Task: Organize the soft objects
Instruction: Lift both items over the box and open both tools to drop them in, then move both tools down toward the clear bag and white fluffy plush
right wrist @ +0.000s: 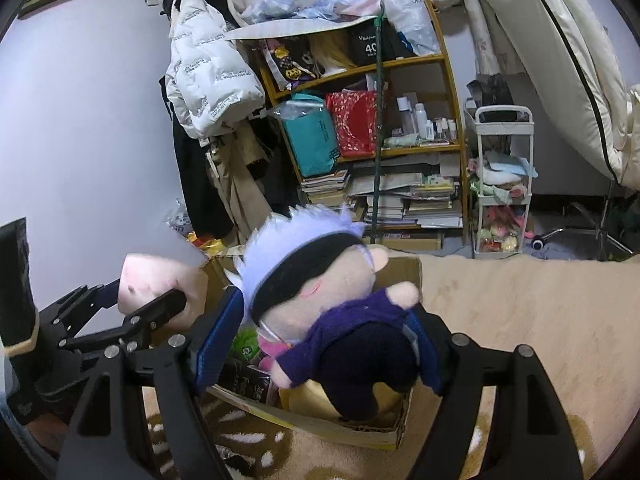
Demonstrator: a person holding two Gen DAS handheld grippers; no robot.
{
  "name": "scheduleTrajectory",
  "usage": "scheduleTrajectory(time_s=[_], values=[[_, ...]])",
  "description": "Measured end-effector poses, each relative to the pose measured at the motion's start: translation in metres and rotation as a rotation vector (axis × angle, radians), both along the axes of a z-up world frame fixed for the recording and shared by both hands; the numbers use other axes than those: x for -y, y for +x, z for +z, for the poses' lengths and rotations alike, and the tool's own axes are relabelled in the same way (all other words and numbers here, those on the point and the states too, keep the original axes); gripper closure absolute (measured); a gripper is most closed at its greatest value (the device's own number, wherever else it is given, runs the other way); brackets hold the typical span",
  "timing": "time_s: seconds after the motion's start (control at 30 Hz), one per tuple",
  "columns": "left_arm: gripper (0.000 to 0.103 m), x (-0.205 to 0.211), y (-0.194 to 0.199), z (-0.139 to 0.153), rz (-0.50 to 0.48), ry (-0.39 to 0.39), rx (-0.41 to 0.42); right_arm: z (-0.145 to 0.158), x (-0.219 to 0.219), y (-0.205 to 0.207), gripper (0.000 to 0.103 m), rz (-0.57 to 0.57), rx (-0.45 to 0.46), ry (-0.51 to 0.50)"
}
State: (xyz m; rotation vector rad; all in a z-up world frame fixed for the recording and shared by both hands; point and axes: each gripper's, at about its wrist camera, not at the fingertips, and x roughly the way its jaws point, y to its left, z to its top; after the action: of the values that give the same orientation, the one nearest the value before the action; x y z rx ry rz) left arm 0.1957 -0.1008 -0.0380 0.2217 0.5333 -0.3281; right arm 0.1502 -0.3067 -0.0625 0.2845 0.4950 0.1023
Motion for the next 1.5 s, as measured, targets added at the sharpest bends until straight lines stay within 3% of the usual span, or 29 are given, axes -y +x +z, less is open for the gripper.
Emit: scheduleTrajectory(time_s=[0.17,0.47,0.73,1.0,1.27,1.5], values=[[0.018,-0.001,-0.009,0.007,0.015,0.023,0.038,0.001,0.001,-0.002,0.015,-0.01,-0.007,-0.007],[0.011,-0.024,-0.015,0.008,0.072,0.011,-0.035,0.008,-0.008,-0.02,0.007,-0.025,-0.017,-0.054],[0.007,-0.046,-0.041,0.016,0.104,0.049,-0.035,0.007,-0.021,-0.048,0.001,-0.015,-0.035,-0.052],[0.007,-0.063,-0.06,0.013,0.124,0.07,-0.116,0.004,-0.035,-0.071,0.0,-0.001,-0.056,-0.043],[0.007,-0.071,-0.077,0.0,0.153,0.14,-0.181,-0.002,-0.055,-0.093,0.0,0.02,-0.064,-0.092],[0.007,-0.075,-0.075,-0.019,0.127,0.13,-0.296,-0.015,-0.074,-0.101,0.0,0.076,-0.091,-0.188]])
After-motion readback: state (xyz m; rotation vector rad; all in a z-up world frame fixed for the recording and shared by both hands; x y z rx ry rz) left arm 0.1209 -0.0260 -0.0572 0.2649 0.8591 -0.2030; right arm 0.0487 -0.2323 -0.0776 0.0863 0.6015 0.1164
